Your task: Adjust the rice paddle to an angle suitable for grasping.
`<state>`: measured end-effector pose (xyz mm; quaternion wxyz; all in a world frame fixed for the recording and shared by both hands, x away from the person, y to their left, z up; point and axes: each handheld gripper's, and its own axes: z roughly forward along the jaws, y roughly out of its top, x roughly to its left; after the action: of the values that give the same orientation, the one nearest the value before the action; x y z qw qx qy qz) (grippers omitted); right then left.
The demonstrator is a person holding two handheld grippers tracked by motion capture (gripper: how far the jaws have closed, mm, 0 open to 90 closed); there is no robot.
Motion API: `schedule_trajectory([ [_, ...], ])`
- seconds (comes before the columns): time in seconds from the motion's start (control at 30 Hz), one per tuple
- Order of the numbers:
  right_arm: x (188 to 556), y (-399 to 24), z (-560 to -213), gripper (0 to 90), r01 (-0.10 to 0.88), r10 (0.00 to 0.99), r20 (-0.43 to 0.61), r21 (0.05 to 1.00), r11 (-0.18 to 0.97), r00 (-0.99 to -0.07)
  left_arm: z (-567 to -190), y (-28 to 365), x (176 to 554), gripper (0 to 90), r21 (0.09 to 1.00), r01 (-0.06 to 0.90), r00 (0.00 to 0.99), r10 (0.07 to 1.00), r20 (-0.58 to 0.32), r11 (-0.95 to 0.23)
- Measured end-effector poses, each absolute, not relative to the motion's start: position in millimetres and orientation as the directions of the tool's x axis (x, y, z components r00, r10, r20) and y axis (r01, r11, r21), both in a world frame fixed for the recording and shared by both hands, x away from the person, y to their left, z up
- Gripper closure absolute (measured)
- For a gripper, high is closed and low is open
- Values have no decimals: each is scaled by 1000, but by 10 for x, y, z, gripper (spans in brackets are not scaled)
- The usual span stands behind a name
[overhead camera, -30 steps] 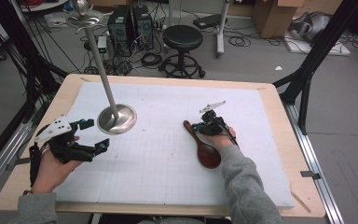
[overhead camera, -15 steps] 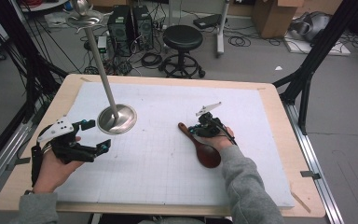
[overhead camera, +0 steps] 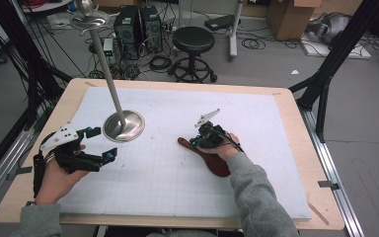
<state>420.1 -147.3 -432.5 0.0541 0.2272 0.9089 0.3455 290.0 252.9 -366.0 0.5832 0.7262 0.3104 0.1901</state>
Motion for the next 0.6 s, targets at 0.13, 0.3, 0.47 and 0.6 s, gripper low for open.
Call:
schedule_trajectory([
  [0.13,4185,-1443,-4327,898,351,423,53,654,670,-905,-3658,2533,2902,18,965,227,735,672,-83,-128],
  [0.3,4151,-1400,-4324,898,336,401,53,651,680,-915,-3660,2524,2906,18,965,228,731,677,-85,-125],
  [0.47,4084,-1310,-4323,898,295,353,42,647,703,-935,-3667,2505,2921,18,965,225,733,675,-78,-134],
  [0.6,4084,-1310,-4322,897,298,354,47,648,701,-934,-3674,2496,2929,18,964,229,731,678,-78,-136],
])
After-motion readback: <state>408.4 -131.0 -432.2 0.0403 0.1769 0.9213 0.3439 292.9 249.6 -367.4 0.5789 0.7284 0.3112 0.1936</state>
